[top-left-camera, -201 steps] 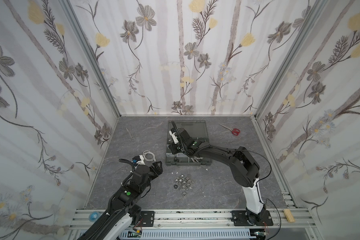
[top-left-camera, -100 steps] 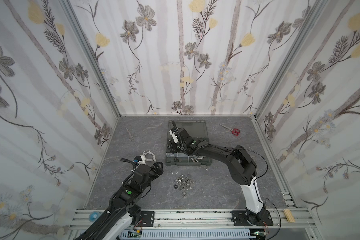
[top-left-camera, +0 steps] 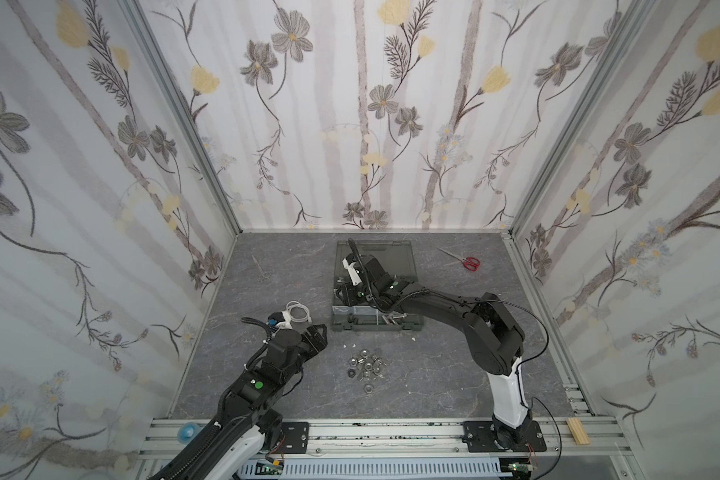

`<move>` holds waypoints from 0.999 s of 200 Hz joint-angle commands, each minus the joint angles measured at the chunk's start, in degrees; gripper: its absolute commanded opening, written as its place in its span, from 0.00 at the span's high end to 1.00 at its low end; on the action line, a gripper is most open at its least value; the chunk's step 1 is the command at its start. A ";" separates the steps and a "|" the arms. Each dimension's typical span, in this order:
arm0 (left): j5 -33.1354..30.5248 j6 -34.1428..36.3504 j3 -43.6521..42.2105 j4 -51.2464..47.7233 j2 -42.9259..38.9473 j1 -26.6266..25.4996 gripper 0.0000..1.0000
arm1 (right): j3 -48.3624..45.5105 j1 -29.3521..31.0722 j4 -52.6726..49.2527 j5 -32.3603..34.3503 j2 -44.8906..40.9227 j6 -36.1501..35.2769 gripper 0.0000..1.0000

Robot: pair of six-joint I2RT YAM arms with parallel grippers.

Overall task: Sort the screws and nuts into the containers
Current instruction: 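Lower the black nut into a compartment and open the right gripper, then raise the right gripper from the box while the left lowers toward the nut pile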

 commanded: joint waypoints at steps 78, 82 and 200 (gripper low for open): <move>-3.91 -3.30 2.60 3.19 6.90 -9.34 0.16 | -21.77 -0.11 13.00 -1.94 -15.83 6.89 0.49; -4.13 -3.31 2.67 3.27 7.17 -9.68 0.16 | -22.62 -0.11 13.10 -1.79 -16.51 7.02 0.49; -4.78 2.90 14.50 4.07 27.18 -17.76 0.16 | -34.91 -2.99 12.32 2.51 -27.59 8.71 0.49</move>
